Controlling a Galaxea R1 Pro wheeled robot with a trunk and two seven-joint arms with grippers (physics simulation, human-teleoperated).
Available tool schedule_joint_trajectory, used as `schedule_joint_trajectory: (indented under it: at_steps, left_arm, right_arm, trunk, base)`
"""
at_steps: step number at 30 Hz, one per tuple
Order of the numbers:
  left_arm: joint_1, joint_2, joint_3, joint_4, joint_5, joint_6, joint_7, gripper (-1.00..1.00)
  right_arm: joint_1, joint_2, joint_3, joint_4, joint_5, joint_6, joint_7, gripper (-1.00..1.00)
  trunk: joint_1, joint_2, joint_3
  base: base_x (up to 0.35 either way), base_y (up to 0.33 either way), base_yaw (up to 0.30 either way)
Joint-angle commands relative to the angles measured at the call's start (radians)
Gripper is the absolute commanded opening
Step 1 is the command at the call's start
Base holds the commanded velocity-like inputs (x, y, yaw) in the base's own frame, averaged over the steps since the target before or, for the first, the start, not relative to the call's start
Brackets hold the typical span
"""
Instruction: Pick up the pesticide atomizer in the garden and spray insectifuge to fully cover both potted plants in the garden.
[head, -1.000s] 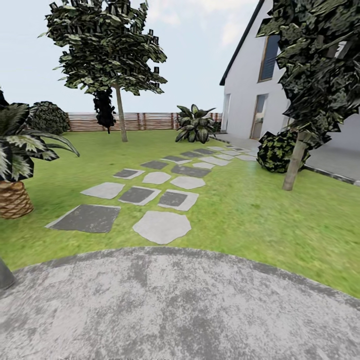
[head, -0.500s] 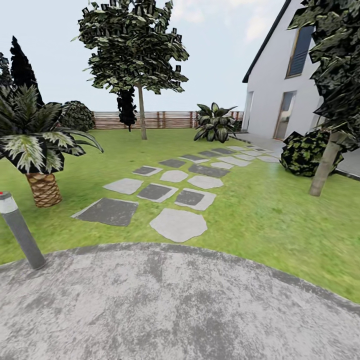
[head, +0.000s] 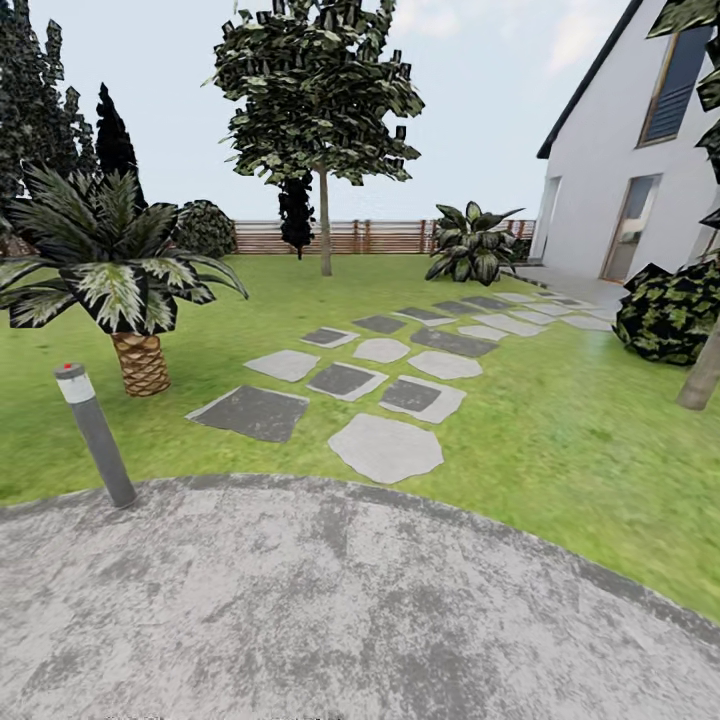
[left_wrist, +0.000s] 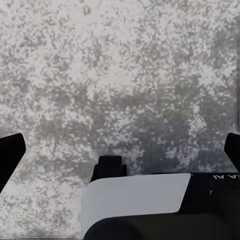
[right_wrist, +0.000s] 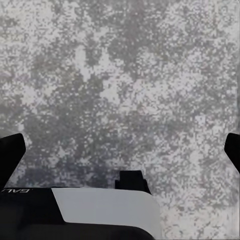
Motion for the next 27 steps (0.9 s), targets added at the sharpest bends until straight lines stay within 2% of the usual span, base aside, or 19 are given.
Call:
schedule_joint_trajectory:
  at_steps: [1,7,27]
  left_arm:
    - [-0.001,0.000,0.001,0.000,0.000,-0.001,0.000,1.00]
    - [-0.001,0.000,0.005,0.000,0.002,-0.001,0.001,1.00]
    - [-0.001,0.000,0.006,0.000,0.003,-0.001,0.001,1.00]
  right_arm:
    - [0.000,0.000,-0.001,0.000,-0.001,0.000,0.000,1.00]
    - [0.000,0.000,0.000,0.002,-0.001,0.000,0.000,1.00]
    - [0.000,0.000,0.000,0.004,0.000,0.000,0.000,1.00]
  trunk:
    - [0.000,-0.001,-0.002]
    - [0.000,-0.001,-0.005]
    - [0.000,-0.001,-0.016]
  base:
    - [0.000,-0.286,0.255]
    - [0.000,-0.223,0.255]
    - [0.000,-0.009,0.255]
